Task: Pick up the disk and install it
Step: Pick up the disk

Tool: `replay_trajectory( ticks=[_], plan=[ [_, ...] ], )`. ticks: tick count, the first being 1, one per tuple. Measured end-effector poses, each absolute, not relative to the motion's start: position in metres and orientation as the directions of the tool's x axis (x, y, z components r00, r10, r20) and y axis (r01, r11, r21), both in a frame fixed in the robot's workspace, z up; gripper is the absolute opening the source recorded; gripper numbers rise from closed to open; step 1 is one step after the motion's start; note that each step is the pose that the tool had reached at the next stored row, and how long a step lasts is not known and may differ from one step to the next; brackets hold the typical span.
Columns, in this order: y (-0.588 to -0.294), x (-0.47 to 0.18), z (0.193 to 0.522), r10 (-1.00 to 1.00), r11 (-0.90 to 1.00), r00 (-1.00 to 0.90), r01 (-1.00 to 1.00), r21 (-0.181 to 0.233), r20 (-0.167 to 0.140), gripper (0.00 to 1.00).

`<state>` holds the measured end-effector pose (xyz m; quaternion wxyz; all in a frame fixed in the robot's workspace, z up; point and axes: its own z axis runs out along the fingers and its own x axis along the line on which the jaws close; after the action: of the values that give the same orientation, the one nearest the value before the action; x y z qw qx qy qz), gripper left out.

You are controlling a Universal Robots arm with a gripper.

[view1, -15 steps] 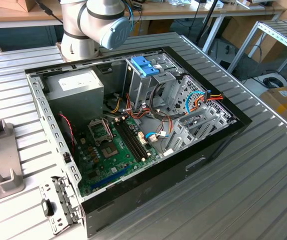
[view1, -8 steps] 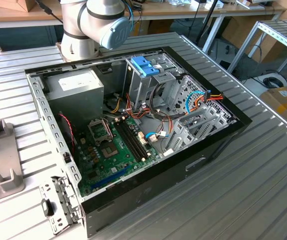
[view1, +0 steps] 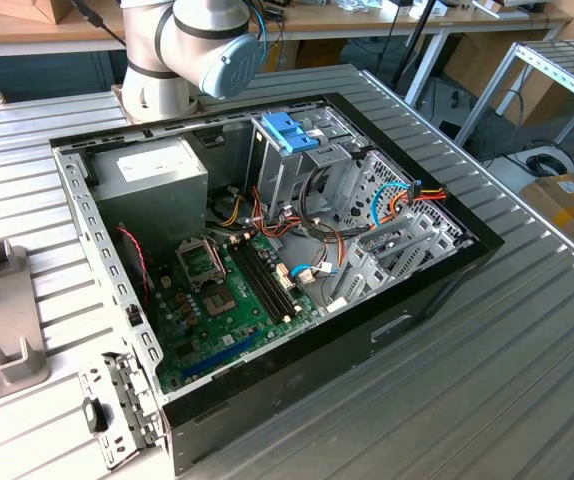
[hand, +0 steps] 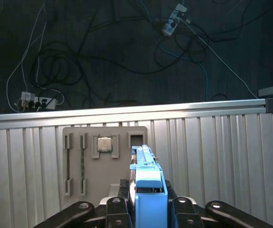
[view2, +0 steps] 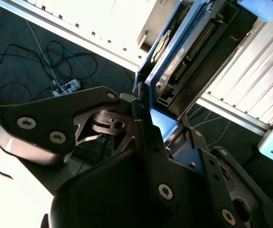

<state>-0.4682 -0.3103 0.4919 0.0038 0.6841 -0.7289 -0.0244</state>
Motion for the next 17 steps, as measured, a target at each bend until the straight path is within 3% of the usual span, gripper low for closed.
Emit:
replay_trajectory(
  ticks=[17],
  plan=[
    [-0.310,-0.468,0.503,-0.998,0.063,-0.064,-0.997,0.041,-0.028,0.37]
  ],
)
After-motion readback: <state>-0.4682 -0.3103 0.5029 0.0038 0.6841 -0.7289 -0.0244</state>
